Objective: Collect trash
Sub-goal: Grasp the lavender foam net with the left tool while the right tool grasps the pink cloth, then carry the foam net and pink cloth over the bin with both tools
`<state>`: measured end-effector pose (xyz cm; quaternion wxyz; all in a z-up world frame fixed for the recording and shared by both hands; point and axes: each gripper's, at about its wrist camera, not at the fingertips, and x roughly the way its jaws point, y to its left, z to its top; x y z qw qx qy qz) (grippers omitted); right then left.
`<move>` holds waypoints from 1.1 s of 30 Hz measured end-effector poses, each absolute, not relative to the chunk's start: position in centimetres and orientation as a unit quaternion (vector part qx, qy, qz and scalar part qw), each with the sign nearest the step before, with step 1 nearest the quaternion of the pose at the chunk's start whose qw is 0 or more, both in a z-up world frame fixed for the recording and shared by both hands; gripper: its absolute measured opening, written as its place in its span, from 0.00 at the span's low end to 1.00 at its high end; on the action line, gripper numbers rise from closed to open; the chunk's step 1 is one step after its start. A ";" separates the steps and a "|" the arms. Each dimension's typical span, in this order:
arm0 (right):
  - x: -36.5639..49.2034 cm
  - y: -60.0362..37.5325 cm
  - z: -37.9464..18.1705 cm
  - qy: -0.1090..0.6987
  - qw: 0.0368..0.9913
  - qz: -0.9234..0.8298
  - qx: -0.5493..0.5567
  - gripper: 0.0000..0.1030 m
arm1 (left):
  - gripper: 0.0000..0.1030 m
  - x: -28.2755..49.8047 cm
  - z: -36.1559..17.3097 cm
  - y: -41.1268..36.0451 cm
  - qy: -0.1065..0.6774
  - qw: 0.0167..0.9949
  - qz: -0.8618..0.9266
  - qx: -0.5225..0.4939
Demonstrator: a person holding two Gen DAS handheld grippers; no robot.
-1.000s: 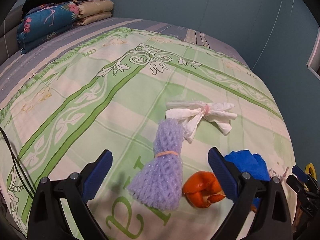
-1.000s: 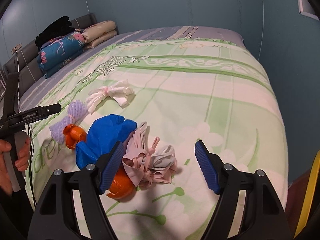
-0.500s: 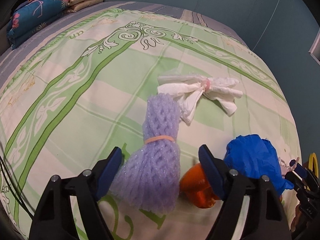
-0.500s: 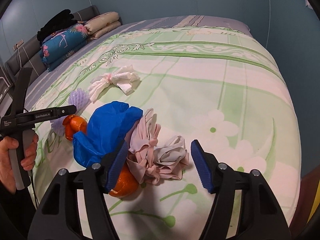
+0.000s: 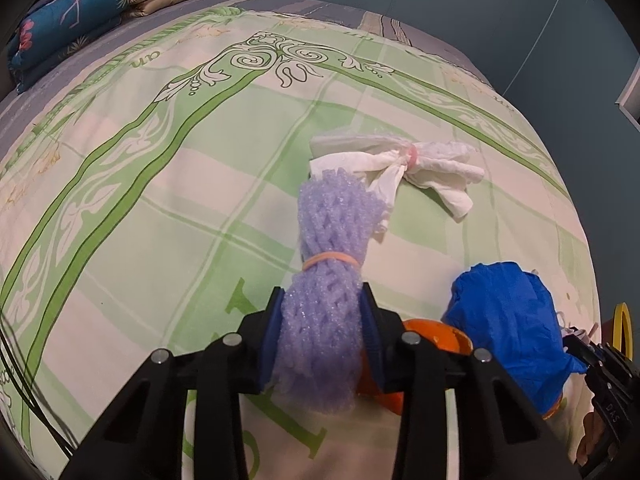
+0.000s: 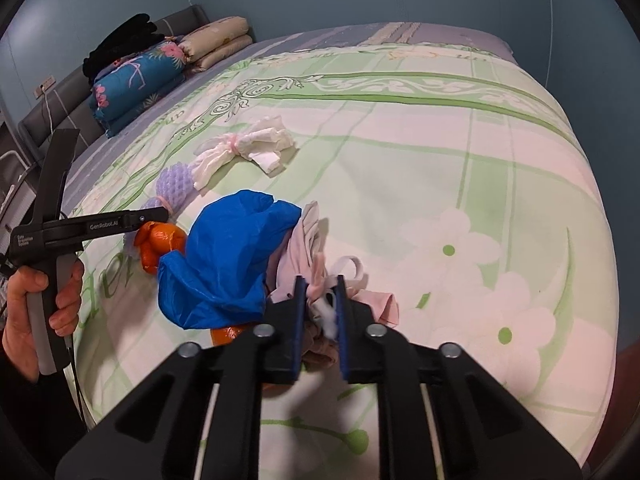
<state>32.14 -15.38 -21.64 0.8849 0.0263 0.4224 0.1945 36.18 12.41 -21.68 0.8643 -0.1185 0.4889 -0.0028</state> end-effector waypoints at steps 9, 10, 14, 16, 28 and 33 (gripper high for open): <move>31.6 -16.8 -20.6 0.420 0.882 0.208 0.050 0.07 | 0.32 35.1 -20.1 12.6 0.468 0.875 -0.015 -0.126; 31.5 -17.2 -20.5 0.420 0.881 0.209 0.058 0.07 | 0.32 35.0 -19.9 12.6 0.466 0.876 -0.015 -0.126; 31.1 -18.4 -19.7 0.415 0.882 0.207 0.077 0.07 | 0.32 34.7 -19.3 12.6 0.454 0.882 -0.019 -0.126; 30.8 -18.9 -19.2 0.409 0.885 0.206 0.080 0.07 | 0.32 34.6 -19.0 12.7 0.450 0.884 -0.020 -0.127; 28.7 -22.2 -15.8 0.369 0.903 0.188 0.116 0.07 | 0.32 32.4 -16.7 13.5 0.404 0.903 -0.020 -0.145; 27.6 -23.0 -13.7 0.343 0.914 0.181 0.116 0.07 | 0.32 31.1 -14.8 12.7 0.383 0.912 -0.027 -0.144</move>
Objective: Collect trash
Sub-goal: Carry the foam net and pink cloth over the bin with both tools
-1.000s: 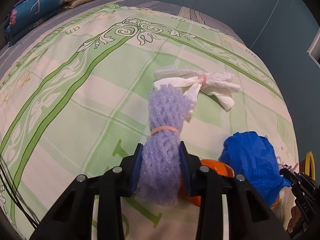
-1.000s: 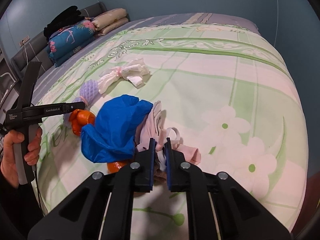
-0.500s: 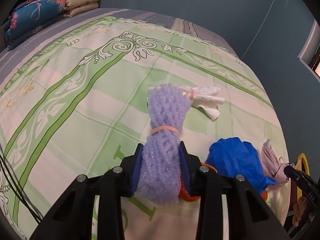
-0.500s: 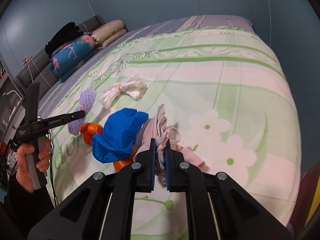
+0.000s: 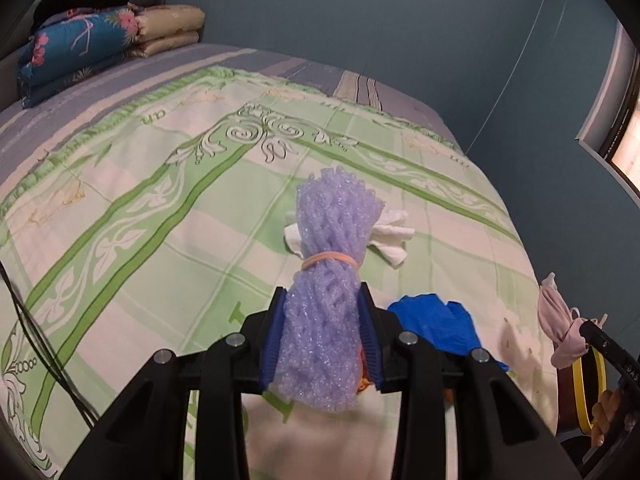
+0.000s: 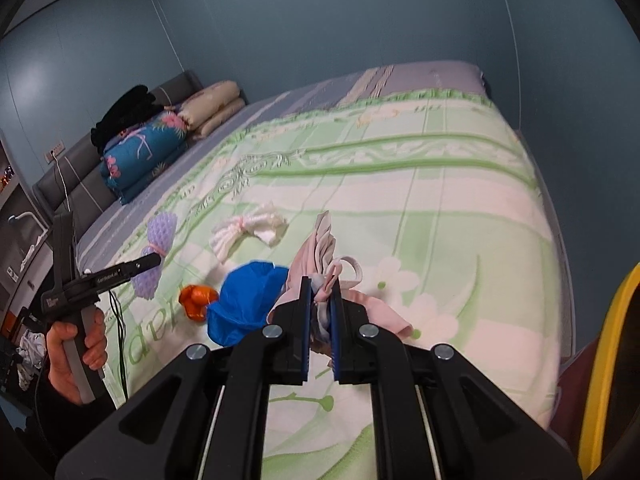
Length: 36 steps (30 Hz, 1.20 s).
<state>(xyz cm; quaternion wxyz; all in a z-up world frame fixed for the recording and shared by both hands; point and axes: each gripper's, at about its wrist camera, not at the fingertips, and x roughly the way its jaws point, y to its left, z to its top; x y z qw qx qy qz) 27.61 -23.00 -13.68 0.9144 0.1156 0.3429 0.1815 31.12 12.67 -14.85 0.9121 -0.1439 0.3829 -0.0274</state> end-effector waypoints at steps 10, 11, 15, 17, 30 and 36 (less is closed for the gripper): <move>24.9 -26.1 -8.0 0.284 0.935 0.171 0.125 0.07 | 0.32 29.0 -9.9 9.2 0.343 0.930 -0.052 -0.125; 24.5 -26.6 -7.5 0.278 0.938 0.167 0.124 0.07 | 0.32 28.8 -9.3 8.7 0.339 0.931 -0.054 -0.122; 23.5 -28.2 -6.1 0.263 0.944 0.155 0.123 0.07 | 0.32 28.0 -7.2 6.5 0.326 0.937 -0.070 -0.108; 22.8 -29.2 -5.5 0.255 0.948 0.146 0.121 0.07 | 0.32 27.8 -6.4 5.5 0.321 0.938 -0.079 -0.102; 18.8 -36.1 -3.4 0.218 0.964 0.083 0.129 0.07 | 0.32 26.6 -2.1 -4.3 0.291 0.941 -0.158 -0.066; 17.0 -39.2 -2.7 0.206 0.969 0.047 0.129 0.07 | 0.32 26.5 -1.7 -9.0 0.293 0.935 -0.195 -0.053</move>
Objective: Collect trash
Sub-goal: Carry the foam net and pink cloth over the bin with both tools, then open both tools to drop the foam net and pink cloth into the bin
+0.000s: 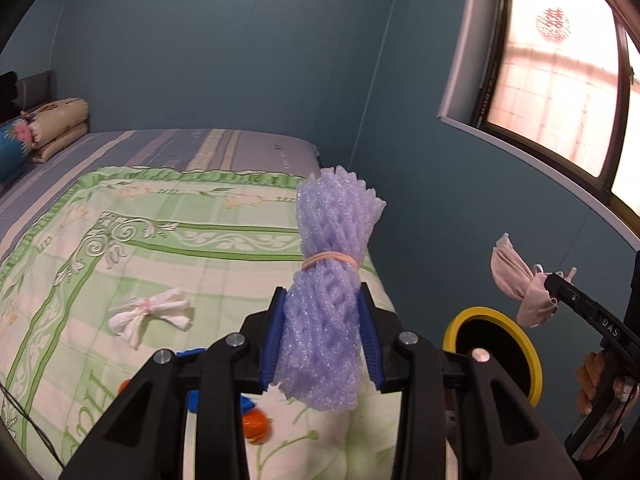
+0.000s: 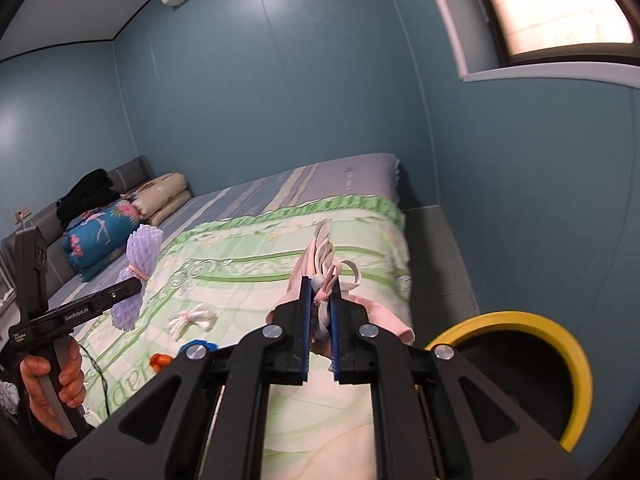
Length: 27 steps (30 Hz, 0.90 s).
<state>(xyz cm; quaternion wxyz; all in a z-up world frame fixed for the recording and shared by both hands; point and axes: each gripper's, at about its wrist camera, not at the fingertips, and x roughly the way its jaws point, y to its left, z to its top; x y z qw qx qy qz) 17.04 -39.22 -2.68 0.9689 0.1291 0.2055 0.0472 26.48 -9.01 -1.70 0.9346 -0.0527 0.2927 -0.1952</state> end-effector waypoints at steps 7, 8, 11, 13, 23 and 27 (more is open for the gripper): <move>15.6 -42.2 -2.6 0.198 0.971 0.015 0.134 0.07 | 0.32 26.1 -1.2 -14.6 0.292 0.924 -0.242 -0.036; 15.4 -42.5 -2.6 0.197 0.971 0.012 0.136 0.07 | 0.32 26.0 -1.2 -15.3 0.293 0.923 -0.247 -0.032; 14.9 -43.8 -2.8 0.196 0.971 -0.002 0.140 0.07 | 0.32 25.9 -1.4 -17.5 0.295 0.918 -0.264 -0.025; 14.6 -44.4 -2.9 0.195 0.970 -0.009 0.143 0.07 | 0.32 25.9 -1.7 -18.9 0.297 0.914 -0.276 -0.020; 14.3 -47.9 -5.6 0.213 0.965 -0.062 0.143 0.06 | 0.32 25.7 -5.1 -26.5 0.331 0.885 -0.326 0.013; 14.1 -49.6 -6.8 0.220 0.961 -0.076 0.150 0.06 | 0.32 26.0 -6.7 -29.1 0.348 0.874 -0.339 0.021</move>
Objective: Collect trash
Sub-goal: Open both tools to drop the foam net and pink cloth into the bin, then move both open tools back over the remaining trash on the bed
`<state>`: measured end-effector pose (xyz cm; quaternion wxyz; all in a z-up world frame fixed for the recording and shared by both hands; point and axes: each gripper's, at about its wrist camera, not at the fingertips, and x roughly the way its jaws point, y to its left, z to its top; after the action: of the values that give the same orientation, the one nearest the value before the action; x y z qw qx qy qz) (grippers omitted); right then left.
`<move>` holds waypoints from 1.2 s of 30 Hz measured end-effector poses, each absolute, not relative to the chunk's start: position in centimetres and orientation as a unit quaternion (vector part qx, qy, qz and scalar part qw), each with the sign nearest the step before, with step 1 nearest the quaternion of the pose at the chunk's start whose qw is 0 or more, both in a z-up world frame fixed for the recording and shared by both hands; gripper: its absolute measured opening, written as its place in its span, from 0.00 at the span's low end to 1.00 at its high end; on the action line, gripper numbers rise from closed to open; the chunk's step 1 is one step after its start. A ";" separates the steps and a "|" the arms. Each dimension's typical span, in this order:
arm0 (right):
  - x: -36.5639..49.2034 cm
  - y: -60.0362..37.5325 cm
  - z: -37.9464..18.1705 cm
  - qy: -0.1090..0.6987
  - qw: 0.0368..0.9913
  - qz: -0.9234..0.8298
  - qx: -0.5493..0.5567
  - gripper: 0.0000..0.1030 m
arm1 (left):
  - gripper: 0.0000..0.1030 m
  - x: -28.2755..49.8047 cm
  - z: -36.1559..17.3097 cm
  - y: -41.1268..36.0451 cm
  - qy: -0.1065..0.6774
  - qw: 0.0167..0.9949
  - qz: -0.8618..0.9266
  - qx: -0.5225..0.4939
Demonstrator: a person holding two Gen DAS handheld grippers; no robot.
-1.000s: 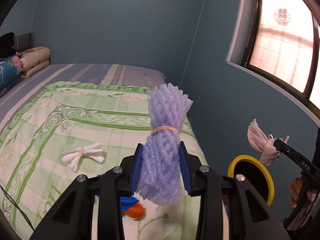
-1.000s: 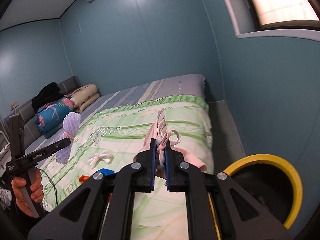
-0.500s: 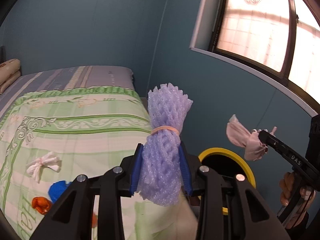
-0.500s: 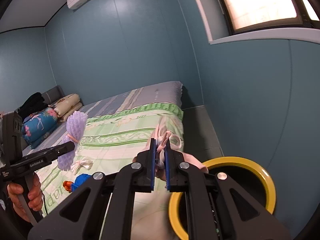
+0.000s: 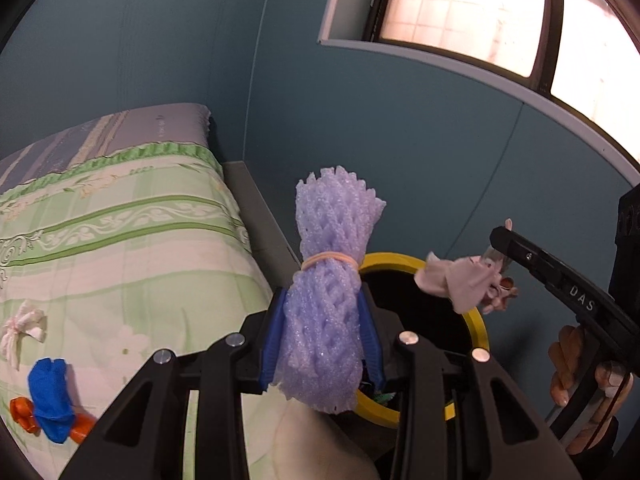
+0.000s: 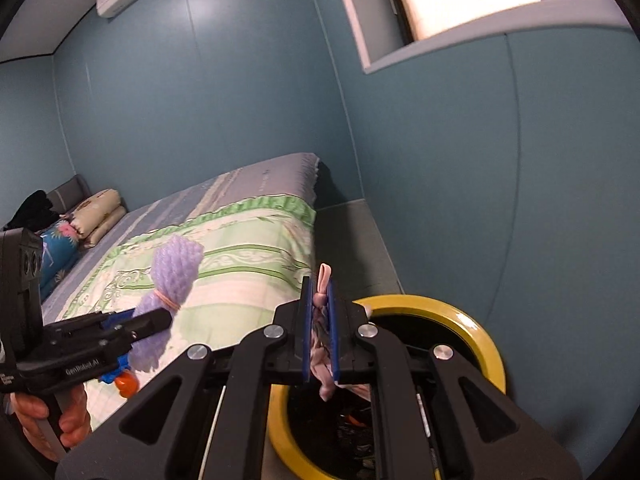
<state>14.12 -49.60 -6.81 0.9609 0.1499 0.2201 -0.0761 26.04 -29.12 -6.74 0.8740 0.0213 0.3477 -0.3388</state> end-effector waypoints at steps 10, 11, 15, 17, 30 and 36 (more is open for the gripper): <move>14.2 -52.1 -10.0 0.245 0.948 -0.098 0.176 0.06 | 0.32 26.3 -10.8 -34.5 0.383 0.849 -0.361 0.044; 14.0 -52.4 -10.3 0.246 0.947 -0.099 0.178 0.06 | 0.32 26.3 -11.2 -35.0 0.386 0.847 -0.362 0.047; 14.6 -53.2 -11.4 0.258 0.942 -0.101 0.187 0.06 | 0.32 26.5 -12.6 -36.1 0.398 0.838 -0.369 0.053; 14.5 -53.6 -11.8 0.260 0.941 -0.102 0.191 0.06 | 0.32 26.4 -13.2 -36.7 0.404 0.834 -0.371 0.054; 13.4 -54.7 -12.3 0.255 0.937 -0.127 0.202 0.06 | 0.67 25.7 -14.8 -38.1 0.411 0.828 -0.378 0.050; 13.0 -54.1 -11.4 0.249 0.939 -0.129 0.199 0.07 | 0.78 26.7 -13.8 -35.5 0.402 0.840 -0.365 0.018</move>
<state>13.02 -54.09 -11.39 0.9391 0.1987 0.2490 -0.1290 26.70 -35.54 -13.85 0.8396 0.0181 0.4022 -0.3648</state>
